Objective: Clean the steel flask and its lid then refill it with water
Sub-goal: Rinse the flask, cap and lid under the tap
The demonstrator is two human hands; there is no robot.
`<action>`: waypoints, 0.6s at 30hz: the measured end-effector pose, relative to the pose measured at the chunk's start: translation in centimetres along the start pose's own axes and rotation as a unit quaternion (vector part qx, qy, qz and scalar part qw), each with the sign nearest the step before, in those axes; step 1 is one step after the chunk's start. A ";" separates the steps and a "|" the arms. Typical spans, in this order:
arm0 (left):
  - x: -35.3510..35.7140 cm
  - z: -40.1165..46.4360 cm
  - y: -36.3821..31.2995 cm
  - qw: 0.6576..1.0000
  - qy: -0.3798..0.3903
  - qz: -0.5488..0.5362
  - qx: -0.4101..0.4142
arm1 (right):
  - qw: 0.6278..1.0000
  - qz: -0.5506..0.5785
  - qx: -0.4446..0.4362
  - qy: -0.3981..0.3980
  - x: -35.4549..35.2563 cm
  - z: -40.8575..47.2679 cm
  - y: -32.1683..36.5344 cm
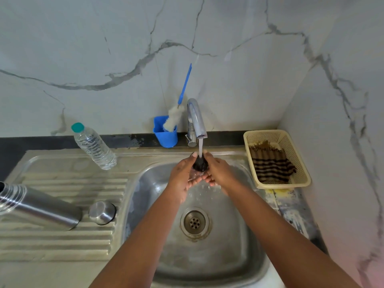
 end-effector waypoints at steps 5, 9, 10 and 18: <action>1.3 0.6 -0.2 0.999 0.020 0.032 0.013 | 0.983 0.156 0.088 0.034 0.7 -0.7 -1.5; 2.0 0.6 0.0 0.999 0.031 0.031 0.021 | 0.988 0.132 0.070 -0.039 0.3 -0.6 -2.3; 2.2 0.6 -0.1 0.998 0.031 0.038 0.039 | 0.984 0.151 0.060 -0.068 0.1 -0.6 -2.6; 1.6 -0.2 -1.0 0.984 0.012 0.087 0.156 | 0.963 0.238 -0.085 -0.089 -1.3 -1.7 -1.5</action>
Point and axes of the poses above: each hand's wrist, its own z-axis towards the middle knuckle, its own x-axis out of the palm, y = z × x, the point moved 5 cm from there along z, towards the middle knuckle, and after that the axes turned 13 degrees about -x, right-handed, at the moved point
